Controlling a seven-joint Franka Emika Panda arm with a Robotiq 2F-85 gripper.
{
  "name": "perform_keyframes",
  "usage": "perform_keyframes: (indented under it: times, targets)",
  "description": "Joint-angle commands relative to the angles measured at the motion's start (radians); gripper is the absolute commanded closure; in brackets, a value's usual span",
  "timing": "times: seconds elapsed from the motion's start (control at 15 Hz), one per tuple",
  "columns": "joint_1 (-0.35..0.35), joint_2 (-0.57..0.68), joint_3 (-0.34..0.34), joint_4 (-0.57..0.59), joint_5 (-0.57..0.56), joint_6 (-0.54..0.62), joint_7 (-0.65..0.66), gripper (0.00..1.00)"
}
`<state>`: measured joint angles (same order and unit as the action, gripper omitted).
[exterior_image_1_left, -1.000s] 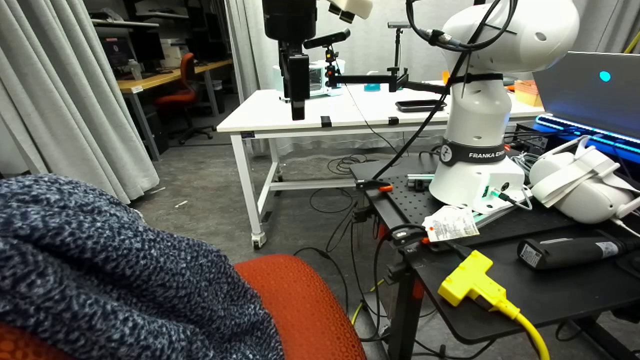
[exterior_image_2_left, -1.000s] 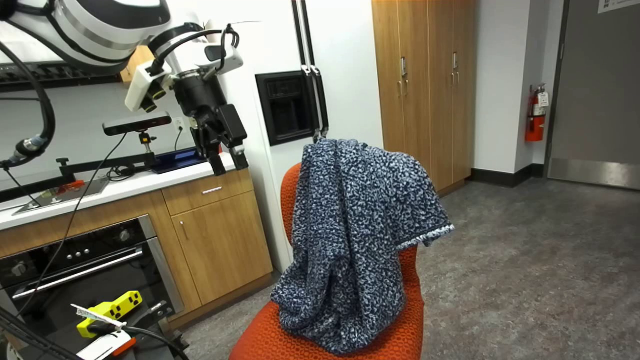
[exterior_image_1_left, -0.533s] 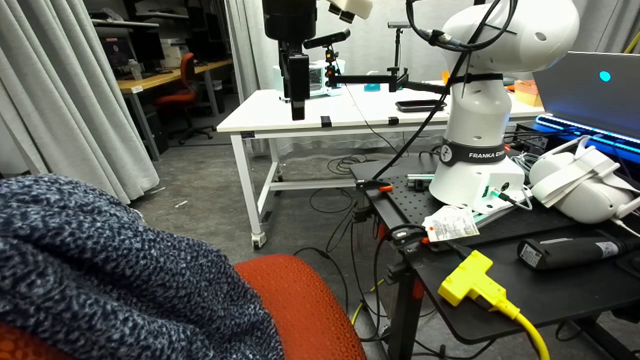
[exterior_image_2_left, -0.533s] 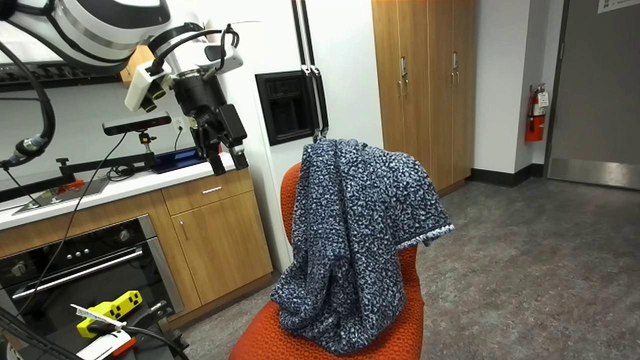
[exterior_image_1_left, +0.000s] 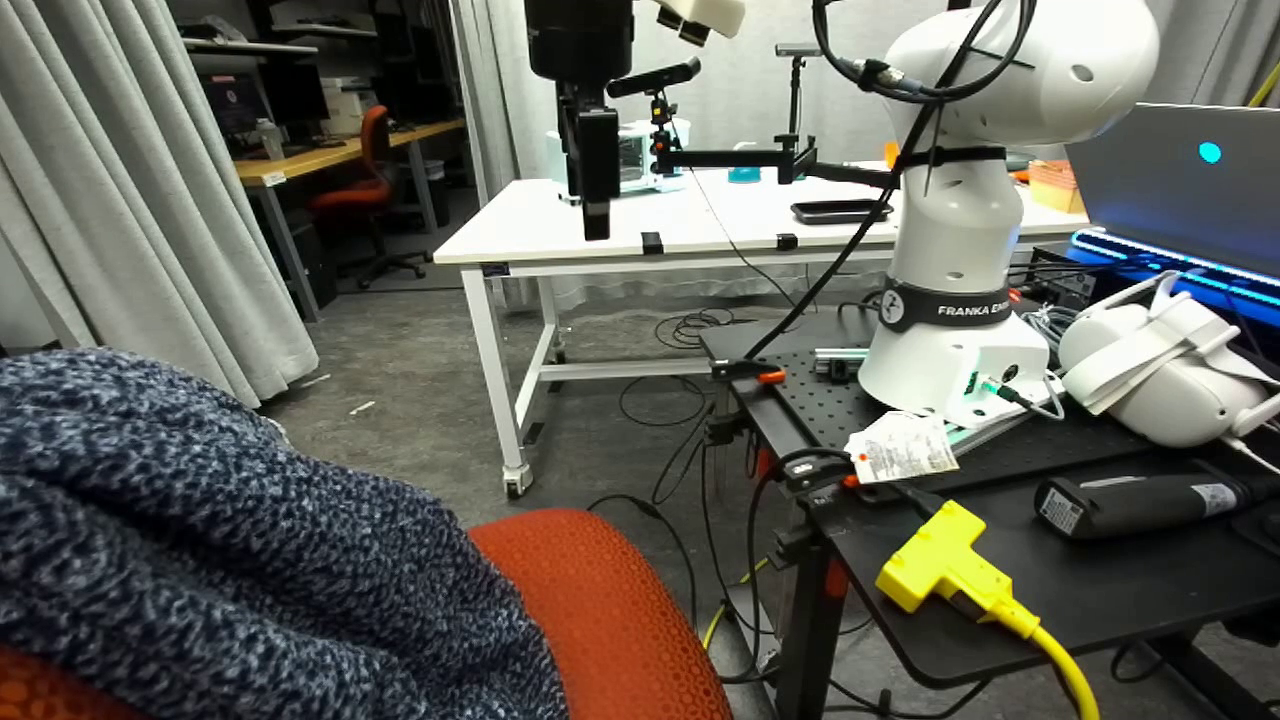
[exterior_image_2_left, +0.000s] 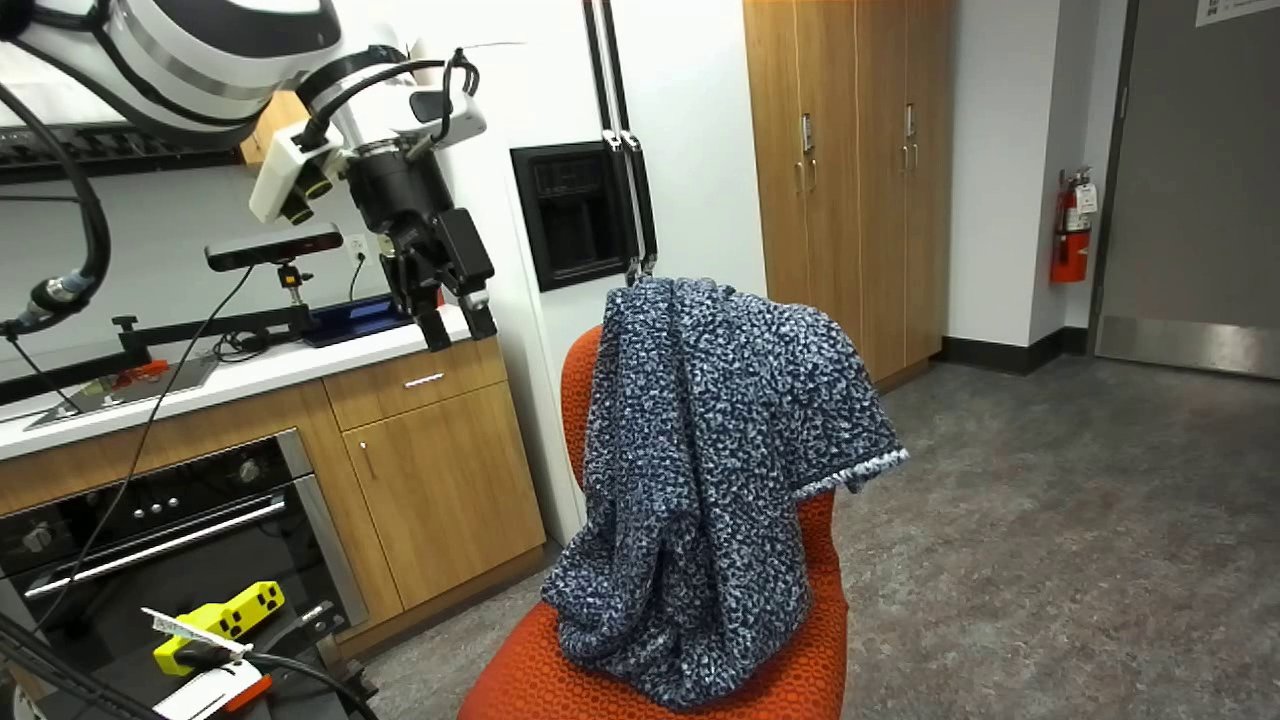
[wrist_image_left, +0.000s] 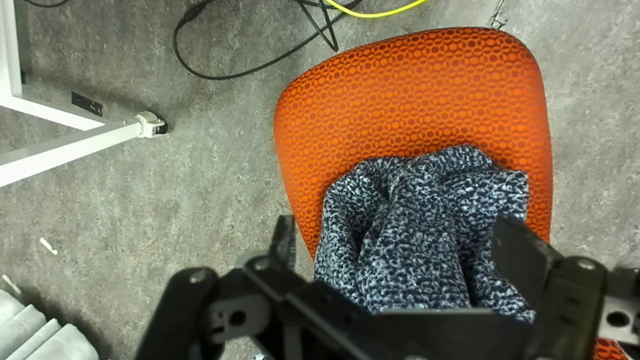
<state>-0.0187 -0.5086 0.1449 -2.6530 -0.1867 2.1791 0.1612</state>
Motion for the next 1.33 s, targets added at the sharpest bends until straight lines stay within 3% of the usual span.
perform_keyframes:
  times: [0.0,0.27,0.73,1.13,1.2,1.27]
  targets:
    - [0.024,0.022,-0.016,0.018,-0.020,0.016,-0.051,0.00]
    - [0.027,0.084,-0.017,0.072,-0.023,0.084,-0.085,0.00]
    - [0.016,0.271,-0.004,0.237,-0.030,0.321,-0.053,0.00]
    - [0.055,0.435,0.024,0.429,-0.046,0.343,-0.053,0.00]
    - [0.067,0.440,0.023,0.442,-0.039,0.342,-0.067,0.00]
    - [0.065,0.398,0.007,0.385,-0.024,0.340,-0.066,0.00]
